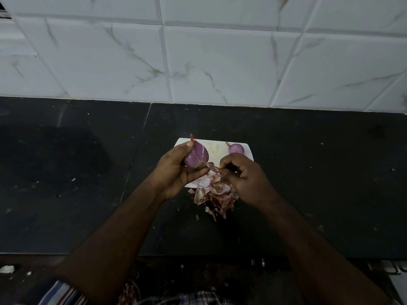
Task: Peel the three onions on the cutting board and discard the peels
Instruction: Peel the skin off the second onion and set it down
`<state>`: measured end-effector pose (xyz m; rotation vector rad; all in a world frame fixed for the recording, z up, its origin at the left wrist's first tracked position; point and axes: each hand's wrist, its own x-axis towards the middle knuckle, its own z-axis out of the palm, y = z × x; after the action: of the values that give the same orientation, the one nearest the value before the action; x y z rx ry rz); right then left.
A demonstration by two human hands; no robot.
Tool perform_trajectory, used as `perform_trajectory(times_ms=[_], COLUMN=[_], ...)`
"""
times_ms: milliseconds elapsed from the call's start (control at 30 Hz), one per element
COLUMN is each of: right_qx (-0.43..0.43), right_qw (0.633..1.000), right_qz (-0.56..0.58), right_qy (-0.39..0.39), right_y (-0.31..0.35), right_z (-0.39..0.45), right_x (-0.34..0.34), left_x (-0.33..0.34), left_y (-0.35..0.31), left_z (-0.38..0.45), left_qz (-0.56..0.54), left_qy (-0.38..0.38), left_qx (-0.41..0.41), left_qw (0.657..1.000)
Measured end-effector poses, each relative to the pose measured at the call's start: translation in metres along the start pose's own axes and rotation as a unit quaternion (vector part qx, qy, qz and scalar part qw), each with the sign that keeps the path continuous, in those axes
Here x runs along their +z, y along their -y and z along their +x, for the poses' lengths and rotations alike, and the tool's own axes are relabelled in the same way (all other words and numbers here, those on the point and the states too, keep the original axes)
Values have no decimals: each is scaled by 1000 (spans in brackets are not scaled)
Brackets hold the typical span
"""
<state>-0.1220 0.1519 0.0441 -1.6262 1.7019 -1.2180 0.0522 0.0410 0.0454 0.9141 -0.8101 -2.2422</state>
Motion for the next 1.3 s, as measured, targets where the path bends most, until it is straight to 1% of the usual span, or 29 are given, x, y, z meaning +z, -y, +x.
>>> perform_trajectory(times_ms=[67,133,233,333,400,433,533,600,633,700,767,833,1067,1300], right_qx=[33,62,108,138,142,144,134,122,118,112,90,78,87,81], right_qw=[999,998,992,983,977,976,980,983,986,992,994,994,991,986], right_qz=[30,17,-63,-119,-155,-160,-143,-120,-98,-49,-60,-78,-101,-142], right_qy=[-13,-28,-21,24,46,33,-44,-69,-65,-23,3,-4,-9,-44], right_y=[-2,-8,-18,-20,-16,-13,-4,3,6,14,19,20,18,20], right_z=[-3,-5,-5,-3,1,4,14,20,22,27,32,35,34,33], right_x=[-2,-6,-10,-11,-11,-11,-9,-5,-1,8,19,25,25,31], left_x=[-3,-9,-15,-12,-10,-9,-9,-8,-8,-4,0,3,4,9], left_y=[-2,-5,-6,-3,-2,-2,-2,-2,-2,-1,1,3,5,9], left_z=[2,3,2,-1,-3,-3,-4,-5,-5,-6,-7,-7,-9,-7], left_qz=[-37,-68,-72,-42,-6,6,22,29,34,41,47,51,88,142], left_qy=[-29,-42,0,44,56,55,54,62,66,78,89,85,68,60], left_qx=[1,-7,-40,-38,-23,-21,-21,-16,-13,-10,-10,-6,7,22], left_qw=[999,997,997,997,998,998,998,998,997,996,995,995,994,988])
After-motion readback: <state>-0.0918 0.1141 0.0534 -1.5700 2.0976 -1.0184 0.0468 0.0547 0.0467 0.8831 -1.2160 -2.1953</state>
